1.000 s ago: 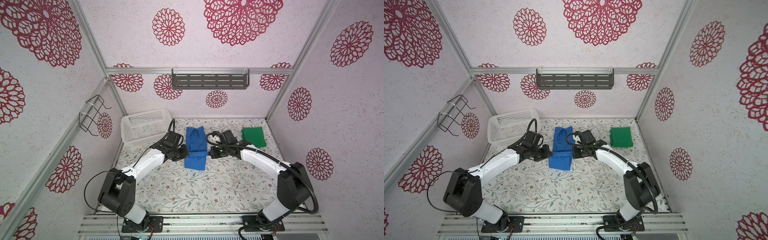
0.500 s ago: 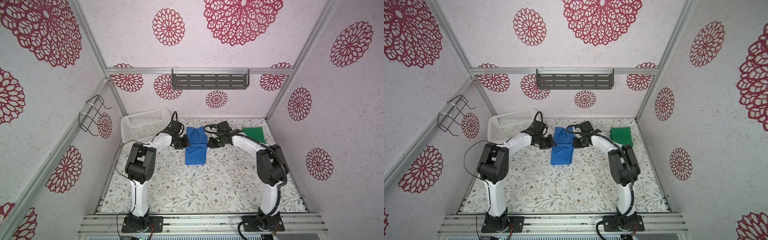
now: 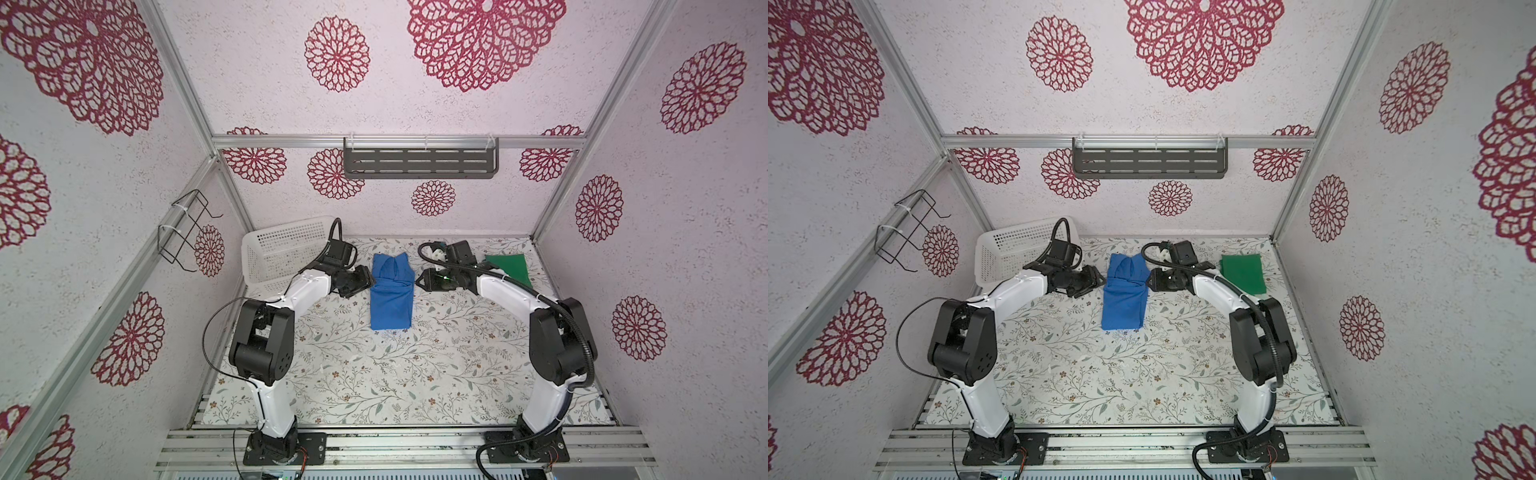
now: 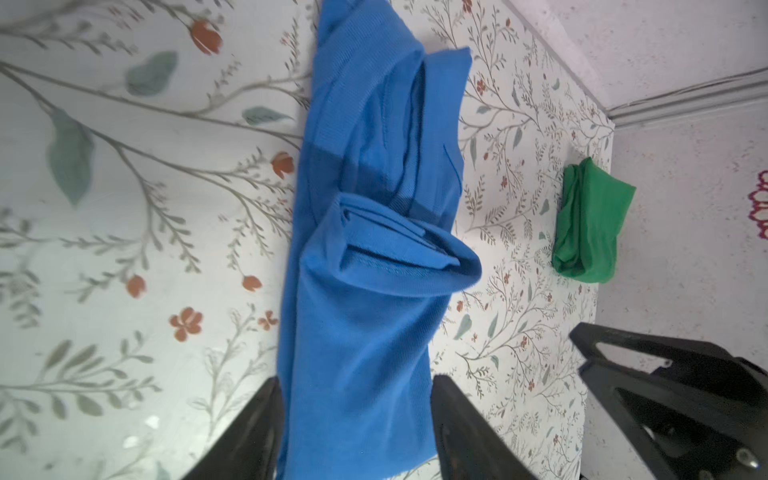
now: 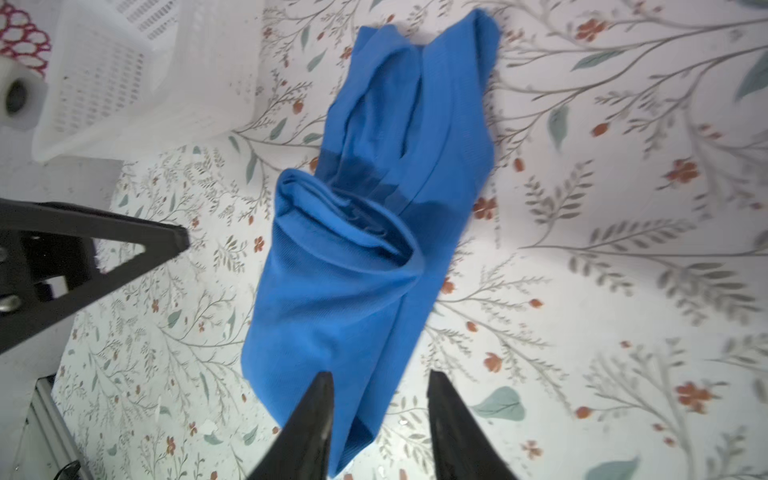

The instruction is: Fold and stack the tank tops

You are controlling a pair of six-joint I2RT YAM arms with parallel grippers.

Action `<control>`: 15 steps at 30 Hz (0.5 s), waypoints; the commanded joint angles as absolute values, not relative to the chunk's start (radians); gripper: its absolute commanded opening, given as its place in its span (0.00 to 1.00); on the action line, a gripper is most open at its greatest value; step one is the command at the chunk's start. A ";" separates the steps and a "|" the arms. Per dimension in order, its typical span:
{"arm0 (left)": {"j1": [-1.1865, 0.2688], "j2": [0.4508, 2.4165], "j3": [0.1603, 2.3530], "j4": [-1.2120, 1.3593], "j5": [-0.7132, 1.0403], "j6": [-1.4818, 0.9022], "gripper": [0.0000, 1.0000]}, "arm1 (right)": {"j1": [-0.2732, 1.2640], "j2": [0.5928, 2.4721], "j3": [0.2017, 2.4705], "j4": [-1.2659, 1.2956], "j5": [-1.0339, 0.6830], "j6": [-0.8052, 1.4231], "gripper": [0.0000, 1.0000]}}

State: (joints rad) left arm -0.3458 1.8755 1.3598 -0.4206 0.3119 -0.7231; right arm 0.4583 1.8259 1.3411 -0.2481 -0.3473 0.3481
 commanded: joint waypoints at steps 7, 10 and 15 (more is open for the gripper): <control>-0.444 2.018 1.251 -0.254 0.328 -0.818 0.54 | 0.600 1.865 1.182 0.019 -0.343 0.526 0.31; -0.473 2.005 1.181 -0.229 0.326 -0.838 0.53 | 0.614 1.858 1.101 0.078 -0.332 0.568 0.28; -0.556 1.831 0.993 -0.214 0.313 -0.882 0.51 | 0.692 1.711 0.873 0.099 -0.308 0.647 0.27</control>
